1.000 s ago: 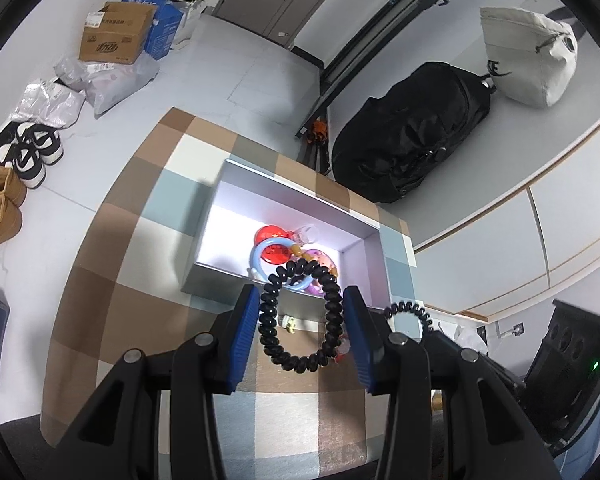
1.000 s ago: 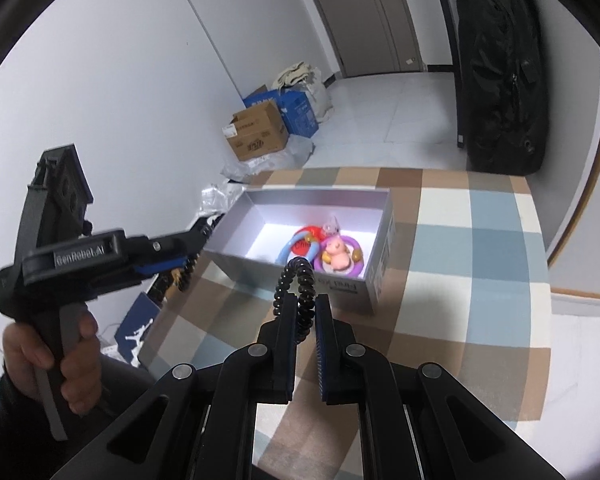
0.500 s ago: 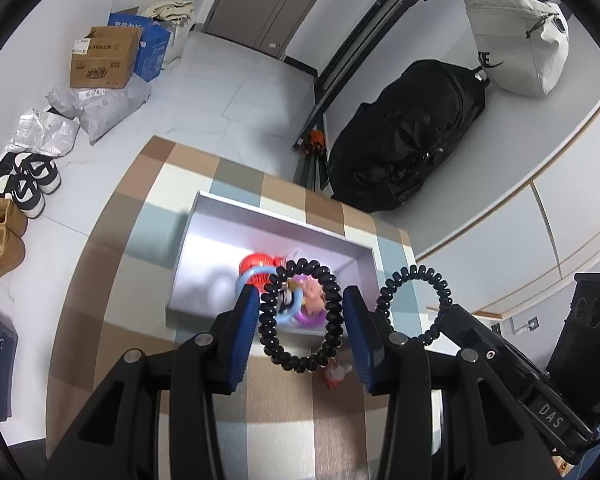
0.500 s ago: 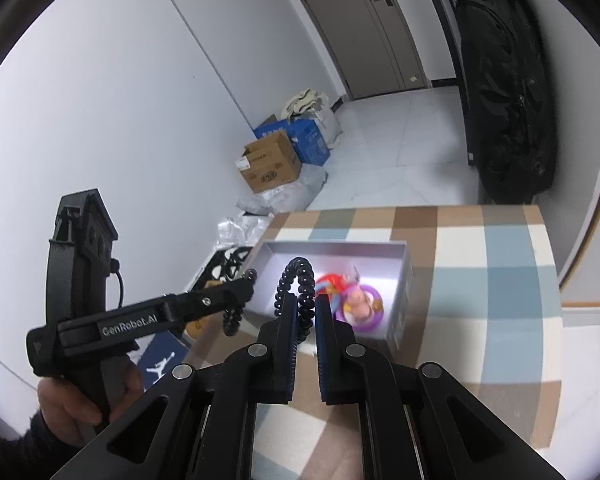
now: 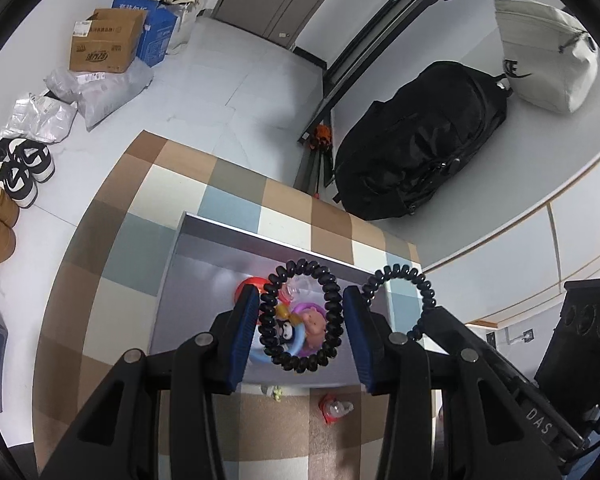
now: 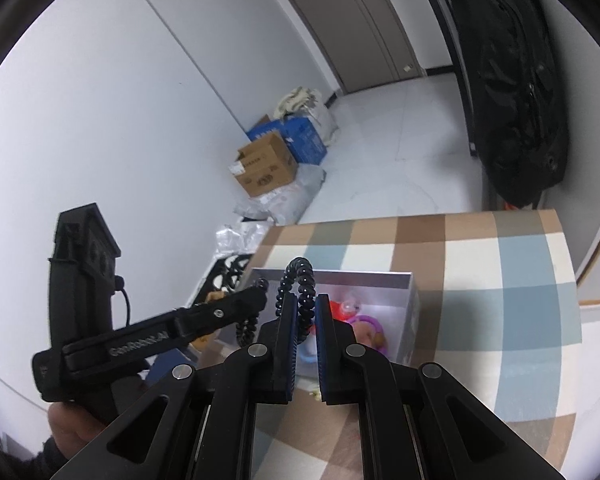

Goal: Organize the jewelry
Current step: 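Lower both bracelets into the box and open both grippers, then withdraw both grippers from the box back over the table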

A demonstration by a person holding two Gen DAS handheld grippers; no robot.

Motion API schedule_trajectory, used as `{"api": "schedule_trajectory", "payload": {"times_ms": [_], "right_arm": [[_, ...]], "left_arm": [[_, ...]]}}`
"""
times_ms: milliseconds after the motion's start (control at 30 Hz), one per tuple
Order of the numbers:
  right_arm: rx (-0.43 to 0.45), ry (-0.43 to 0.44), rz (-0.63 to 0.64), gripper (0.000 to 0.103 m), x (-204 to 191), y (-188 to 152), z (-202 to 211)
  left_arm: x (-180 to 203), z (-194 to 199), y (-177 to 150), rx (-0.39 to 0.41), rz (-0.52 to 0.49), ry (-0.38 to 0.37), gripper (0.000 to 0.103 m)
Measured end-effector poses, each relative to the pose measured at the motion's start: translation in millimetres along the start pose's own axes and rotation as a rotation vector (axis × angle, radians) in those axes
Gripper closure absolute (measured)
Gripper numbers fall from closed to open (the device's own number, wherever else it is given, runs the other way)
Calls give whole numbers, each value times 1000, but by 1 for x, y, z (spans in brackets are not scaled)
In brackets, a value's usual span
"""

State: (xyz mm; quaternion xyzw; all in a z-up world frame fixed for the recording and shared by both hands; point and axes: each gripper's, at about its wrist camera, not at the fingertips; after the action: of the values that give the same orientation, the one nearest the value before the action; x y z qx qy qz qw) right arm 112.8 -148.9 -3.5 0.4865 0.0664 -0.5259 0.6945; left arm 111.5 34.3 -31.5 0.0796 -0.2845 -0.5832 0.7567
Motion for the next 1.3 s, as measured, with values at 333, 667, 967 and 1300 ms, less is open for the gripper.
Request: {"api": "schedule_trajectory", "payload": {"times_ms": [333,667,967,1300], "right_arm": [[-36,-27,-32,95,16,2,-15],[-45,-44,-52,95,22,2,-14],[-26,-55,-44,92,21,-2,-10],[48,-69,-27,39,19,0,10]], "left_arm": [[6,-12,4,-20,-25,15,66],[7,-19,4,-33,-28,34,66],[7,-16,5,-43,-11,-1,34],[4,-7,4,-15,9,2,33]]}}
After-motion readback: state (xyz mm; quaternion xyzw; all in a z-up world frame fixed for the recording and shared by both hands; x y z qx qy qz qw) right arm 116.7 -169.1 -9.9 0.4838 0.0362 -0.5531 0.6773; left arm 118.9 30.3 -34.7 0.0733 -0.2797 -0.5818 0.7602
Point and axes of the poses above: each gripper's, at about its wrist camera, not at the fingertips, and z roughly against the way its jaws point, x to its right, y to its top, and after that the axes turned 13 degrees about y, right-handed
